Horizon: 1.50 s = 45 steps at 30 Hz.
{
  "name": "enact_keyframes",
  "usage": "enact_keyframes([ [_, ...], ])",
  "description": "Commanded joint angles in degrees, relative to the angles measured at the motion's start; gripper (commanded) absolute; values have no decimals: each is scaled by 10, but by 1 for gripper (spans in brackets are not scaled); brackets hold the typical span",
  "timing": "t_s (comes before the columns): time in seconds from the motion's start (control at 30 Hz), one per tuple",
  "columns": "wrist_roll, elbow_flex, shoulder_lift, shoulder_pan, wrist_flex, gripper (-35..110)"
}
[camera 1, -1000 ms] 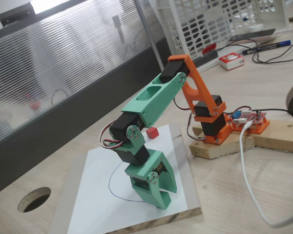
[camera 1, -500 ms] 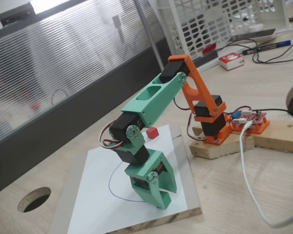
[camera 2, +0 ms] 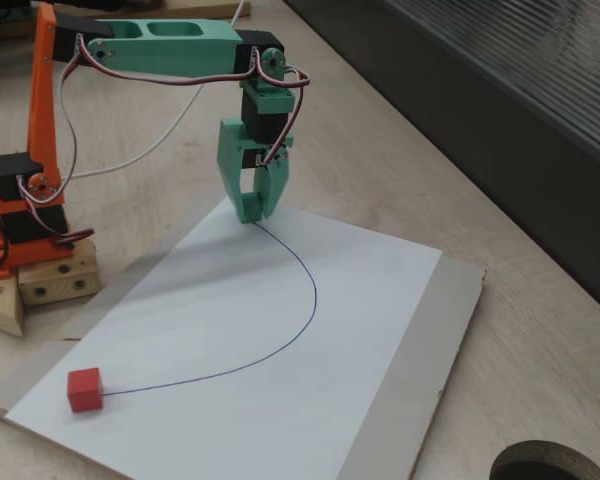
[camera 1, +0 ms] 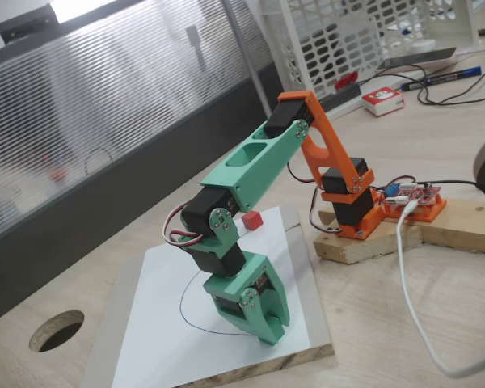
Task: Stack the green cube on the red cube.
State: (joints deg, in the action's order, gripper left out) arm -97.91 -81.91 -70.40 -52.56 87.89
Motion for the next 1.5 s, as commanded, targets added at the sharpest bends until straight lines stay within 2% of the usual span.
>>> enact_keyframes([
  [0.0, -8, -2, -19, -12, -8, 14],
  [0.77, -4, -2, -24, -12, -2, 14],
  [1.47, -4, -9, -142, -13, 1, 14],
])
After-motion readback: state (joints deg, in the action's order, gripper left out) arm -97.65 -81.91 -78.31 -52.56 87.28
